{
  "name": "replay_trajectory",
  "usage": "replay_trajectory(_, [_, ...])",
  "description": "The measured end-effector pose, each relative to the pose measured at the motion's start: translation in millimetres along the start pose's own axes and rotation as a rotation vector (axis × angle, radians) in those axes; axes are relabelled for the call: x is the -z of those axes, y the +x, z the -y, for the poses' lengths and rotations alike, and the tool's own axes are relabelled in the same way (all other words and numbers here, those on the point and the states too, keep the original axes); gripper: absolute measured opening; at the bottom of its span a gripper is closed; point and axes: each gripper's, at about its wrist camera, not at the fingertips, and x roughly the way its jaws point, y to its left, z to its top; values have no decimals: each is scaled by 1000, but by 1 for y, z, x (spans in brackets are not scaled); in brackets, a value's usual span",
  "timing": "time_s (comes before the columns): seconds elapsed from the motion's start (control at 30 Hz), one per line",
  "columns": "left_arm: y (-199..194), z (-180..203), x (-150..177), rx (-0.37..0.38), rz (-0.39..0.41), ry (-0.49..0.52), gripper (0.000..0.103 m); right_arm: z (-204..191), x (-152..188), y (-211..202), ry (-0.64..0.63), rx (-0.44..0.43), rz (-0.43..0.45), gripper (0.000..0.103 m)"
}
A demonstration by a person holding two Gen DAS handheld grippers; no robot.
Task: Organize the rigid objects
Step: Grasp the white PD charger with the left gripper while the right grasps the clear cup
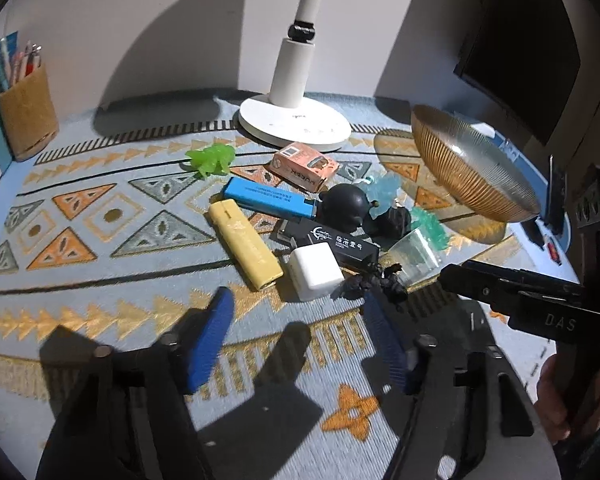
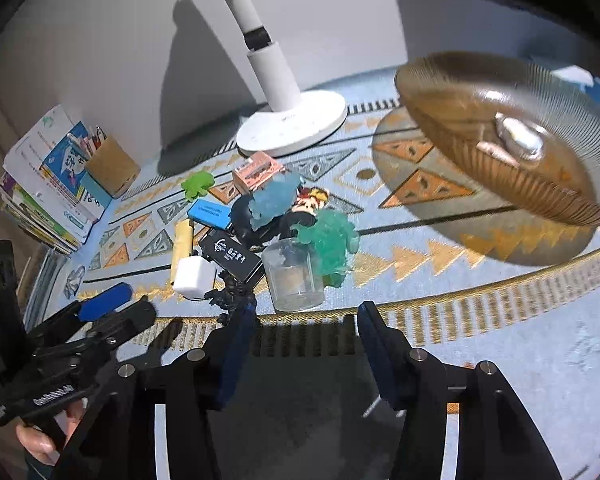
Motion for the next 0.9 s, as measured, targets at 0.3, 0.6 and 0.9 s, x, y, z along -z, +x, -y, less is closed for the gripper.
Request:
replay_trajectory(0.3, [28, 14, -4, -21, -33, 58, 47, -2, -11, 25, -4, -12, -22, 53])
replay_trajectory(0.6, [35, 29, -7, -24, -20, 109, 32, -7, -15, 37, -24, -26, -30, 35])
replay_trajectory(0.9, [17, 31, 9, 3, -34, 113, 27, -3, 4, 3, -41, -37, 5, 35])
